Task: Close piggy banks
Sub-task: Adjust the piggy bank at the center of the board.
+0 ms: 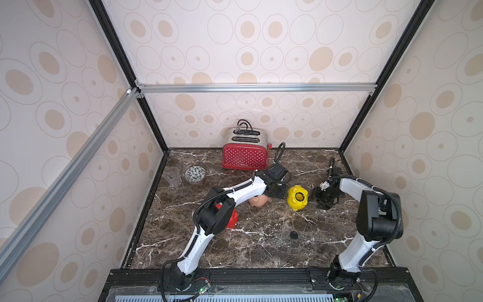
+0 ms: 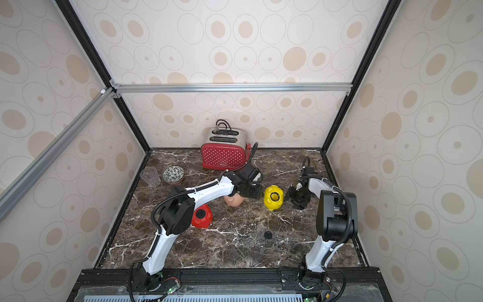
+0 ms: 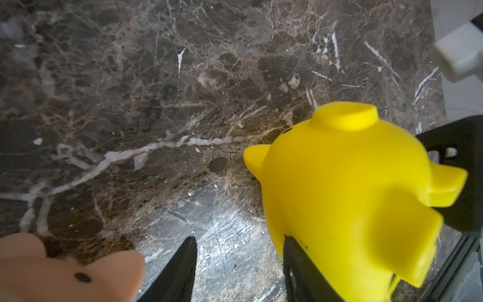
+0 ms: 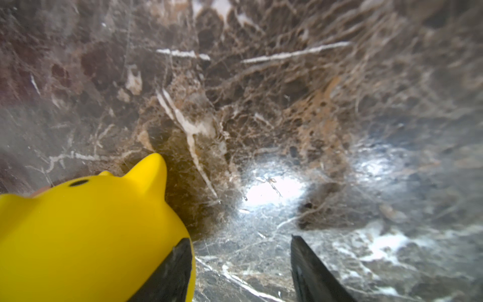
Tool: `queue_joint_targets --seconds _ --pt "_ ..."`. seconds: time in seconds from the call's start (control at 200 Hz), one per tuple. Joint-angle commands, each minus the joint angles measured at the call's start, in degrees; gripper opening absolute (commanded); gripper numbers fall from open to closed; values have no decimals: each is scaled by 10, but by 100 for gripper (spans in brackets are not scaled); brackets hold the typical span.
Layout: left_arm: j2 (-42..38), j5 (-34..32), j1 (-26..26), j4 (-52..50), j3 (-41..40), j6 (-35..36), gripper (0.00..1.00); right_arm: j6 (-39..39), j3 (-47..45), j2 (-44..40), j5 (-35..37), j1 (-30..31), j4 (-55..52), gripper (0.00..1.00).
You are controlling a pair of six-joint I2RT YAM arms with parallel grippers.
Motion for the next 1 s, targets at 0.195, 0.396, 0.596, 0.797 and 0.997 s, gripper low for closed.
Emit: queue_joint_targets --seconds 0.195,0.396,0.596,0.797,0.997 --pt "-7 -5 1 -4 9 9 56 4 3 -34 1 3 -20 63" --pt "-7 0 1 8 10 1 58 8 9 -38 6 4 -22 63" --pt "-5 8 1 32 13 -20 58 10 19 -39 5 3 -24 63" --pt "1 13 -2 37 26 -27 46 9 22 -33 3 3 -24 63" --pt "1 9 -2 32 26 -24 25 9 22 -33 2 3 -22 63"
